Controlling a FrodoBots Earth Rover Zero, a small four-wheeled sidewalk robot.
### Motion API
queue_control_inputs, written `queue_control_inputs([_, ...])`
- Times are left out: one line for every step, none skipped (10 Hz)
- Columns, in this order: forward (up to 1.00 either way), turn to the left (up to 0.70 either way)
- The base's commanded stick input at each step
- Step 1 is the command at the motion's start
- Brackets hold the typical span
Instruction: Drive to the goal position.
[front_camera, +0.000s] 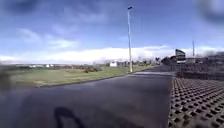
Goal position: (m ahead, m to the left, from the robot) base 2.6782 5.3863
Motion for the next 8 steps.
queue_control_inputs([0.0, 0.0])
queue_control_inputs([0.0, 0.0])
queue_control_inputs([0.0, 0.0])
queue_control_inputs([0.0, 0.0])
queue_control_inputs([0.0, 0.0])
queue_control_inputs([0.0, 0.0])
queue_control_inputs([0.0, 0.7])
queue_control_inputs([0.0, 0.7])
